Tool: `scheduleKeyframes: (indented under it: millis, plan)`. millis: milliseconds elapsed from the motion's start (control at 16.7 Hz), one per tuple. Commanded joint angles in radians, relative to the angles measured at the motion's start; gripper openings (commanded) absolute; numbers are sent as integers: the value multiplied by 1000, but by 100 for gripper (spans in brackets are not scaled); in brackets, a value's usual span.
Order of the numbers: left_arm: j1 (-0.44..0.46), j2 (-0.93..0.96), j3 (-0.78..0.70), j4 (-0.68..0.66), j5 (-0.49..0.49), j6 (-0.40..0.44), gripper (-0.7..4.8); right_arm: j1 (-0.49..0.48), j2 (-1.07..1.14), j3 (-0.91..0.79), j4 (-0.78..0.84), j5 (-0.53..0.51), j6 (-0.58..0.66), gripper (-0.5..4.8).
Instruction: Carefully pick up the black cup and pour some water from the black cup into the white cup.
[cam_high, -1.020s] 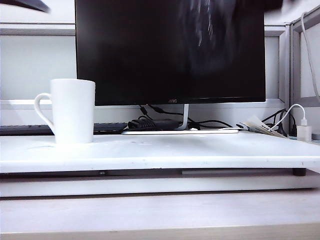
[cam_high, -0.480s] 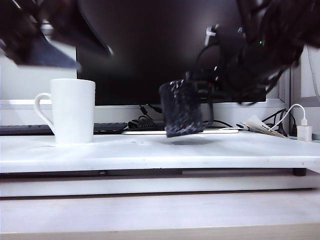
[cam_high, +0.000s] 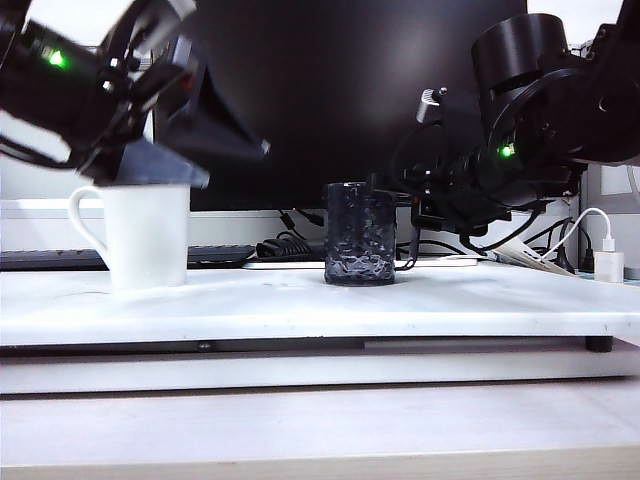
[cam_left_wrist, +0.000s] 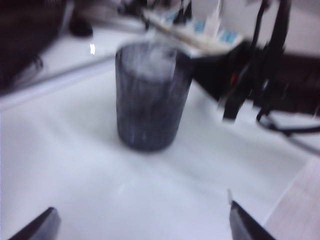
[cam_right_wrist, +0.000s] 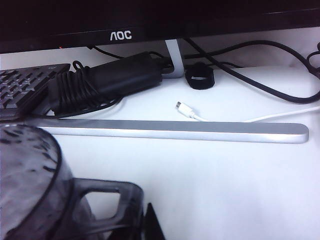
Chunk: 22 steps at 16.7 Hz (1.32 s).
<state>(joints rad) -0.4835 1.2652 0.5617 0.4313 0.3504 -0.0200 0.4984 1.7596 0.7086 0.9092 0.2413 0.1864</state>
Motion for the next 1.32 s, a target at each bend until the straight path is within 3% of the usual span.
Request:
scheduleKeyframes:
  millis: [60, 180, 240, 540, 600, 840, 960, 1140, 1320]
  plan:
    - [-2, -2, 2, 82, 10, -13, 479, 1, 0, 2, -22, 0, -3, 14]
    - [-2, -2, 2, 79, 10, -22, 479, 1, 0, 2, -28, 0, -18, 174]
    - [-2, -3, 2, 80, 11, -22, 479, 1, 0, 2, -30, 0, -31, 220]
    - [-2, -8, 2, 80, 26, -68, 479, 4, -83, 1, -72, 0, -47, 225]
    - [-2, -11, 2, 80, 40, -77, 479, 4, -121, 1, -108, 0, -65, 251]
    - [-2, -75, 3, 91, 51, -116, 479, 9, -304, 1, -403, 0, -67, 274]
    - [-2, -177, 3, 71, 48, -114, 479, 24, -443, 1, -520, -14, -67, 274]
    - [-1, -437, 3, -11, -12, -101, 479, 50, -769, 1, -543, -84, -68, 275]
    - [-1, -766, 5, -234, -114, -27, 479, 55, -1139, 2, -705, -83, -130, 275]
